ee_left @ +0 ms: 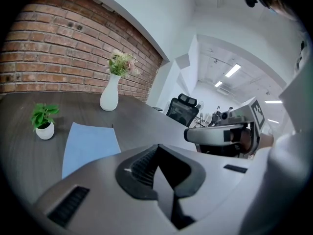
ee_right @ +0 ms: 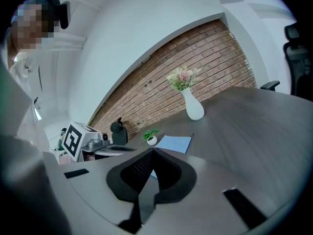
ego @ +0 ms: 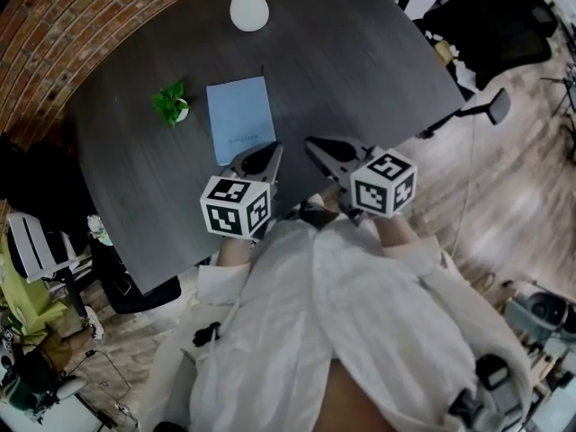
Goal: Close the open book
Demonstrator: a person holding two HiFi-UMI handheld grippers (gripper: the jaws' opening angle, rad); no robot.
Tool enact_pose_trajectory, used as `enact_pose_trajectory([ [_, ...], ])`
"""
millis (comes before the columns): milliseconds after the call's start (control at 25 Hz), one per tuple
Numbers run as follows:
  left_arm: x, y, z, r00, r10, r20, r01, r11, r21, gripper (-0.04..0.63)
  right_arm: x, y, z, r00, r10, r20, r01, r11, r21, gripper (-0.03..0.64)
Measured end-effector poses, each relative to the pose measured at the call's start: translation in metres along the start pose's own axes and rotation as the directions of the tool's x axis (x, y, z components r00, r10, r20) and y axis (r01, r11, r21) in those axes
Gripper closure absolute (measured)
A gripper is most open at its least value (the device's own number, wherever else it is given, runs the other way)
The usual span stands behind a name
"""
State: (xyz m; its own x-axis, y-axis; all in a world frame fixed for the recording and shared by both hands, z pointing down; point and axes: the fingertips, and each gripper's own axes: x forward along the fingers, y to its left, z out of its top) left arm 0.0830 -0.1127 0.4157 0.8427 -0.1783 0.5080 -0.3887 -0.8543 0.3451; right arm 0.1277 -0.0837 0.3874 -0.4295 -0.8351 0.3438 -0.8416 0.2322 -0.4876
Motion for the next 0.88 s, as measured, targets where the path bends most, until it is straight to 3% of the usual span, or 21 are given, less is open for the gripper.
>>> enact_pose_trajectory([
  [880,-0.0027,0.0022,-0.003,1.0,0.01,-0.022,-0.01,1.0,-0.001,0.591,0.0024,-0.0065,-0.0049,0.999,-0.038,-0.02,0.039,0.999,0.011,0.612],
])
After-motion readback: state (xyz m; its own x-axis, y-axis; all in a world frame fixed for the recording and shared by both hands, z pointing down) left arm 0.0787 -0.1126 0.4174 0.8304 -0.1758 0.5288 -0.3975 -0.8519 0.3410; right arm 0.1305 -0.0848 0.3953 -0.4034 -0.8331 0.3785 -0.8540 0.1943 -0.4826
